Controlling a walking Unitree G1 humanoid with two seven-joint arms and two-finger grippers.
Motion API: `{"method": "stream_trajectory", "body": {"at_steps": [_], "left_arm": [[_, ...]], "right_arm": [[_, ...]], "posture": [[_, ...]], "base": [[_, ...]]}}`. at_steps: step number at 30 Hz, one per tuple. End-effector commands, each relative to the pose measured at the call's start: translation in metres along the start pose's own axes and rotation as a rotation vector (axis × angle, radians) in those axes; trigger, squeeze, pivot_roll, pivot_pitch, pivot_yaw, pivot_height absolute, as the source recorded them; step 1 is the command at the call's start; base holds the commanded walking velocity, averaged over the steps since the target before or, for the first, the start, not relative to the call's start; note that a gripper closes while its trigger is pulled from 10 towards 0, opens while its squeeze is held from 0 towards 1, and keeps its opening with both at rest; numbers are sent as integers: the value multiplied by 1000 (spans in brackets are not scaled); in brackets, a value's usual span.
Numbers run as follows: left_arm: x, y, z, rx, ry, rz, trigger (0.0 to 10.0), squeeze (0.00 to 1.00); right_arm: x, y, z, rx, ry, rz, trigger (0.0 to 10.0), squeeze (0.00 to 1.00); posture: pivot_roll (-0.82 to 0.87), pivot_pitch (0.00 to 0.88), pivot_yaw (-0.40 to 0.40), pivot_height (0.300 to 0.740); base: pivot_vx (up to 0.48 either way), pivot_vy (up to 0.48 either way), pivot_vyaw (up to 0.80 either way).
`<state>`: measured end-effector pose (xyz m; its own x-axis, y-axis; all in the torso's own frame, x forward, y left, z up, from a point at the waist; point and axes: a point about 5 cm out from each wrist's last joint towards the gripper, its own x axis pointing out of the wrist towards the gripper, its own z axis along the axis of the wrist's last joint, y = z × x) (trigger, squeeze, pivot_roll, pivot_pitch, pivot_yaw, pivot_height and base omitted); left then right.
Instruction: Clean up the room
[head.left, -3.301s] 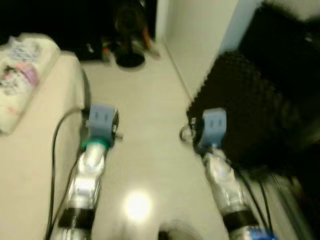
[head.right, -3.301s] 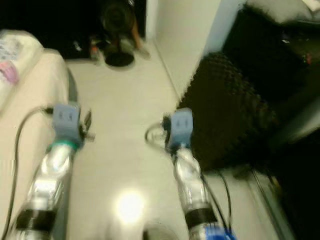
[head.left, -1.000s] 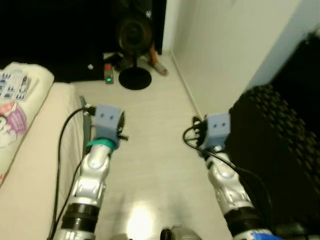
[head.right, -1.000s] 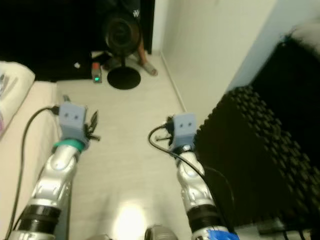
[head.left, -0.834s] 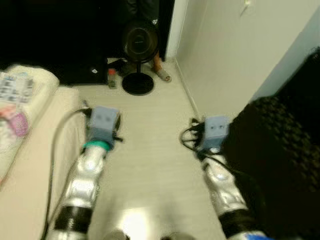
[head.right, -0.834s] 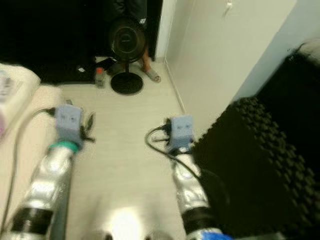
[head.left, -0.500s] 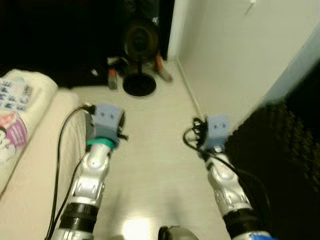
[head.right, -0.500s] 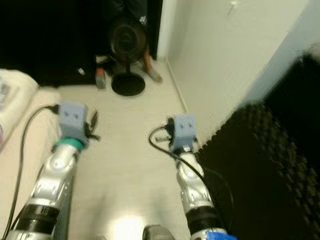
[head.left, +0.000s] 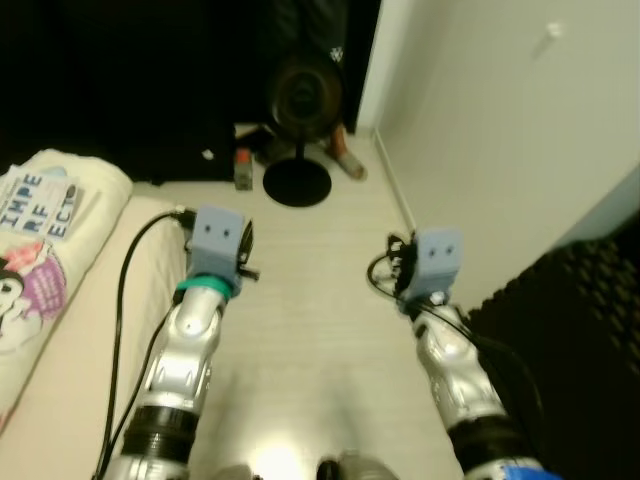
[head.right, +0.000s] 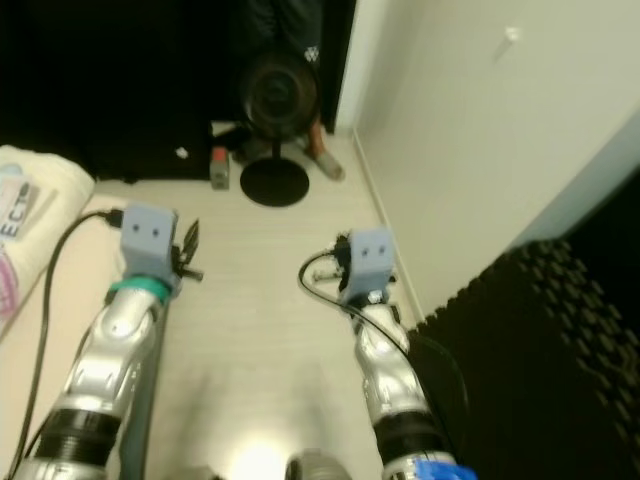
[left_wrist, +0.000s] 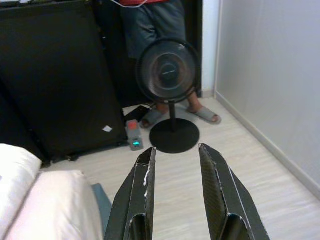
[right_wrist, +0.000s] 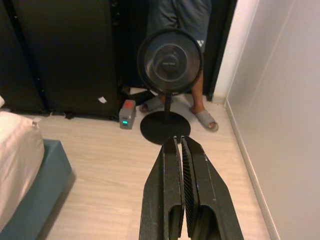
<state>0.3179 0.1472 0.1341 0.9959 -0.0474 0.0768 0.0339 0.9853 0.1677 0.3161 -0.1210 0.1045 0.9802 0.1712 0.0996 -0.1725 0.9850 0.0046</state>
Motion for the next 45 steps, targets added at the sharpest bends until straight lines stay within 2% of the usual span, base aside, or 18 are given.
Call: {"method": "stream_trajectory", "body": {"at_steps": [1,33,34,37,40,42,43,45], "left_arm": [[-2,1,-6,-4,18,6,10000,0],[-2,1,-6,-5,21,4,10000,0],[-3,-3,-11,-10,55,-20,10000,0],[-3,-5,-13,-13,70,-32,10000,0],[-8,-16,-25,-44,146,-112,10000,0],[-8,-16,-25,-44,146,-112,10000,0],[-15,-26,-35,-74,203,-166,10000,0],[-19,-30,-38,-82,220,-182,10000,0]], "right_arm": [[-2,1,-5,13,22,-2,10000,0],[-2,2,-7,11,26,-1,10000,0],[-3,1,-9,10,32,-6,10000,0],[-4,0,-9,10,34,-8,10000,0],[-4,0,-10,8,38,-11,10000,0],[-4,0,-10,8,38,-11,10000,0],[-5,-2,-12,6,45,-16,10000,0],[-6,-4,-13,3,50,-19,10000,0]], "posture": [[-53,20,-22,740],[-51,21,-21,740],[-49,22,-21,740],[-49,22,-21,740],[-49,24,-21,740],[-49,24,-21,740],[-50,26,-19,740],[-50,26,-19,740]], "base": [[330,0,0],[326,0,0],[0,0,0],[0,0,0],[0,0,0],[0,0,0],[0,0,0],[0,0,0]]}}
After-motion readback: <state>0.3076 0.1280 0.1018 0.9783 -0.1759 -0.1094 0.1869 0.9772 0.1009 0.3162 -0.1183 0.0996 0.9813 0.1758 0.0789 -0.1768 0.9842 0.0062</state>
